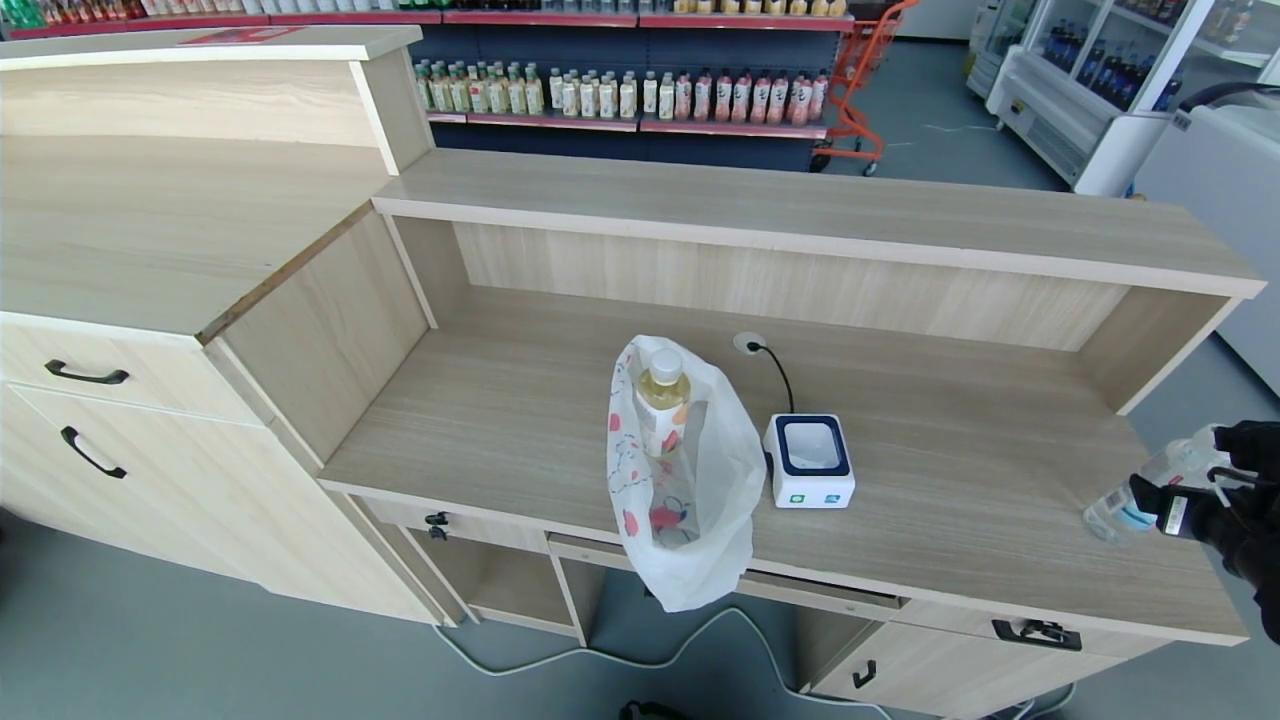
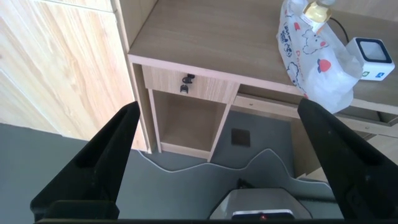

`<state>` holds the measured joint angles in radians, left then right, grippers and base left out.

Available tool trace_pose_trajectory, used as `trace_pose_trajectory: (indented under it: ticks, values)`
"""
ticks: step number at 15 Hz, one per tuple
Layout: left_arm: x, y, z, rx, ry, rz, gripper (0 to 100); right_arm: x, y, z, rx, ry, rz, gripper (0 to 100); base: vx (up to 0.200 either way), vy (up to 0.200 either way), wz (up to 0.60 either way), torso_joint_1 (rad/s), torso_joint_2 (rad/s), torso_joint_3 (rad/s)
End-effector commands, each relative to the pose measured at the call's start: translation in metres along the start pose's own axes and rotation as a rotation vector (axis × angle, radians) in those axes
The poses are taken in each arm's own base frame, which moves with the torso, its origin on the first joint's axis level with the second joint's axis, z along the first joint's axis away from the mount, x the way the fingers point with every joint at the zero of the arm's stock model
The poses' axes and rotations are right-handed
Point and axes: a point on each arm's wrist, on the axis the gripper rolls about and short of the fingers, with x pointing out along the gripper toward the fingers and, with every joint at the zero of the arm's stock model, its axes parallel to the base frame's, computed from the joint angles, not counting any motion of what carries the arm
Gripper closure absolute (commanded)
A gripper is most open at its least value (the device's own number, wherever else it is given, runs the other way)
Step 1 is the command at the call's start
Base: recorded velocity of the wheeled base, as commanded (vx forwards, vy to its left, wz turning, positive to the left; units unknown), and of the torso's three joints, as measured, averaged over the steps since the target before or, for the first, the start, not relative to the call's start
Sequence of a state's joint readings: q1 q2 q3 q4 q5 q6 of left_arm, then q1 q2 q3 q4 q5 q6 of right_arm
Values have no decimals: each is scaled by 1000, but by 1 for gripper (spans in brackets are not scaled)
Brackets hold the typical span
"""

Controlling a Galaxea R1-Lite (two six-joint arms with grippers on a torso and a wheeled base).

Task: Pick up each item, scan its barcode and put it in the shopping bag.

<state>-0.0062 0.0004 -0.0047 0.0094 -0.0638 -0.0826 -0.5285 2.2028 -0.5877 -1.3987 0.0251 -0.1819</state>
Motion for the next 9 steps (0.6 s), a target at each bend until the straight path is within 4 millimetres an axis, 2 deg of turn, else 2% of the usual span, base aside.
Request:
trace_pose_trajectory:
  ticks: [1,9]
  values:
    - [0,0,0,0,0,-1,0,10,2,-2,-3,-7,5,0,0,0,0,0,0,0]
    - [0,0,0,0,0,-1,0,33,7,-14,-15,-24,30,0,0,0,0,0,0,0]
